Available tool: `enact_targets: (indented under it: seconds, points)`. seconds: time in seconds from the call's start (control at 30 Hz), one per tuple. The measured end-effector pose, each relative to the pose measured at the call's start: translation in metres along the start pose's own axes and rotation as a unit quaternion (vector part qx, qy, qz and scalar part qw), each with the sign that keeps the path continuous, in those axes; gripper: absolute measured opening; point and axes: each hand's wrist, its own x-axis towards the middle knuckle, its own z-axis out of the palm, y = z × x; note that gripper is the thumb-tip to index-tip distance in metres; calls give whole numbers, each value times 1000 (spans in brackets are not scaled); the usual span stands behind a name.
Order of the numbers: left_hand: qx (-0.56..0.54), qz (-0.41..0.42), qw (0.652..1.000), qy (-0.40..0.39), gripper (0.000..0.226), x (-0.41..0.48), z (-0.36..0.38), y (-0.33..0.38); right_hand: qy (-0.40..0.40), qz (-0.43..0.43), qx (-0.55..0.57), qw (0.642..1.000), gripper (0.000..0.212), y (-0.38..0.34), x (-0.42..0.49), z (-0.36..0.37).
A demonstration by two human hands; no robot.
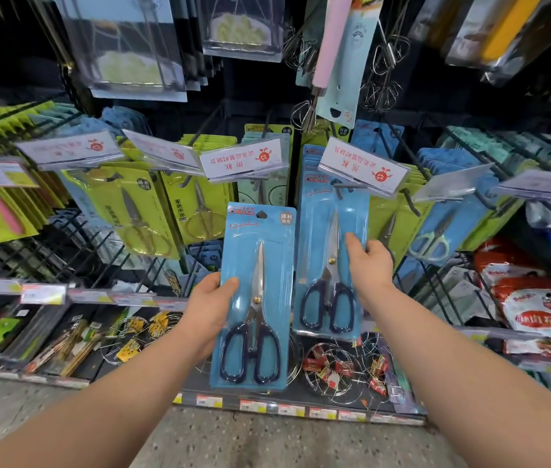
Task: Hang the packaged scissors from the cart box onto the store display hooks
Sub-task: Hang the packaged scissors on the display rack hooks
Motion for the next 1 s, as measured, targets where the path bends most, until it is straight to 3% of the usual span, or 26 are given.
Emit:
enact_targets:
  seconds: [0.1, 0.33, 0.57, 0.87, 0.9, 1.0]
  points:
    - [-5, 4, 1000, -3, 15, 4, 2, 0, -14, 30, -14, 999, 32, -1, 19, 7]
    - [-8, -2, 1000, -13, 17, 11, 7, -4, -52, 81, 33, 995, 58, 2, 43, 9]
    - [-13, -13, 999, -38, 17, 3, 15, -7, -75, 52, 2, 996, 33, 2, 39, -3]
    - [4, -11, 997, -79, 18, -12, 25, 1, -49, 25, -79, 995, 50, -5, 13, -19]
    - [6, -8, 997, -83, 16, -14, 27, 2, -66, 23, -59, 996, 47, -4, 1, -23]
    - [4, -3, 995, -101, 13, -20, 35, 7, -214, 92, 38, 972, 43, 1, -42, -30]
